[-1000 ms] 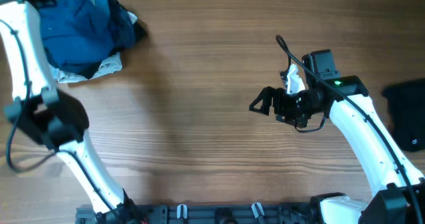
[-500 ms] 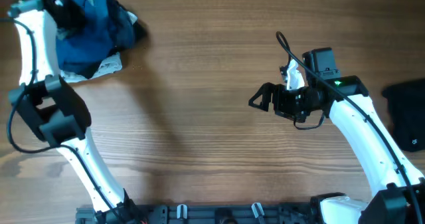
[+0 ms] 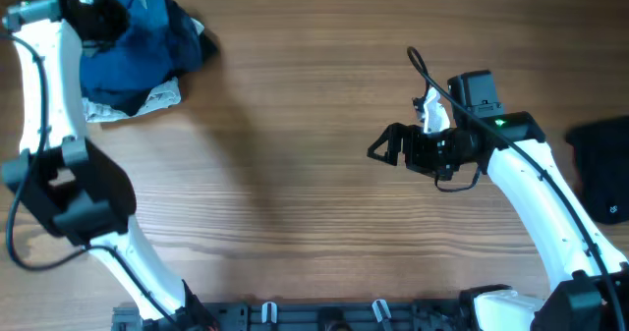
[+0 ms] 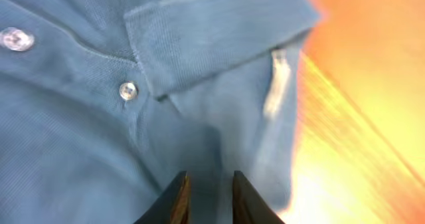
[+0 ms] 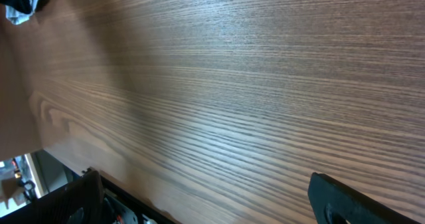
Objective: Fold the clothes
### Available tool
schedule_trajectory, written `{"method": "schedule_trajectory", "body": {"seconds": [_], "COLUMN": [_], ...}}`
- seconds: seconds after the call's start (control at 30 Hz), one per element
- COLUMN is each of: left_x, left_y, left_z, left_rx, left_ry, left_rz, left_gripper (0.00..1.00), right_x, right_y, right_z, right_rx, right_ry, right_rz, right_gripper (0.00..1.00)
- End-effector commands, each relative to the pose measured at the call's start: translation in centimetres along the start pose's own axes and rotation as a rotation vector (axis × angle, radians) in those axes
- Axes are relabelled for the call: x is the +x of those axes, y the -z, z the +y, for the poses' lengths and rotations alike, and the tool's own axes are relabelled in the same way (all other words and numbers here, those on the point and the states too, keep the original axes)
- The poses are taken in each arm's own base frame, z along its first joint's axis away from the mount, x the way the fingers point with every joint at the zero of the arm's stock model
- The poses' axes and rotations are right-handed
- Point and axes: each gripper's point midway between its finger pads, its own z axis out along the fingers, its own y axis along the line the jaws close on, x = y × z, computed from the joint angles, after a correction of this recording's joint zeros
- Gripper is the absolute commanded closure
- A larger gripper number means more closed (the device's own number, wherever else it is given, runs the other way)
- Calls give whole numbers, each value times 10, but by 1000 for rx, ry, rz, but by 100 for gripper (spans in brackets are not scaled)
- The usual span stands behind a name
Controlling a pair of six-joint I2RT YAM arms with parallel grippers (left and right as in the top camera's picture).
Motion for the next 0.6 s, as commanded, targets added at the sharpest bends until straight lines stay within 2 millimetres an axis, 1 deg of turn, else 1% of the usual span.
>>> {"method": "schedule_trajectory", "body": {"seconds": [0.0, 0.03, 0.1, 0.17, 0.23, 0.3, 0.37, 0.4, 0.43, 0.5, 0.57], "left_x": [26, 32, 36, 39, 42, 44, 47, 47, 45, 41, 30], "left_y": [23, 23, 17, 7, -11, -28, -39, -43, -41, -34, -17], "left_z": [39, 52, 63, 76, 92, 112, 127, 136, 140, 140, 131], "left_rx": [-223, -285, -322, -337, -342, -350, -353, -356, -359, -350, -328], "left_ry": [101, 118, 122, 135, 151, 171, 189, 201, 213, 229, 225], "left_rz": [54, 65, 70, 71, 61, 41, 29, 22, 18, 6, -37], "left_gripper": [77, 78, 76, 75, 74, 73, 71, 73, 75, 78, 78], "right_x": [2, 2, 2, 3, 3, 5, 5, 5, 5, 5, 5], "right_y": [-1, -1, -1, -1, -1, -1, -1, -1, -1, -1, -1], "right_z": [2, 2, 2, 2, 3, 4, 3, 3, 3, 3, 3], "right_rx": [-18, -18, -18, -18, -28, -30, -29, -30, -29, -29, -29], "right_ry": [19, 19, 19, 18, 17, 14, 13, 13, 13, 12, 12], "right_rz": [6, 6, 6, 8, 12, 17, 20, 19, 19, 20, 20], "right_gripper": [0, 0, 0, 0, 0, 0, 0, 0, 0, 0, 0]}}
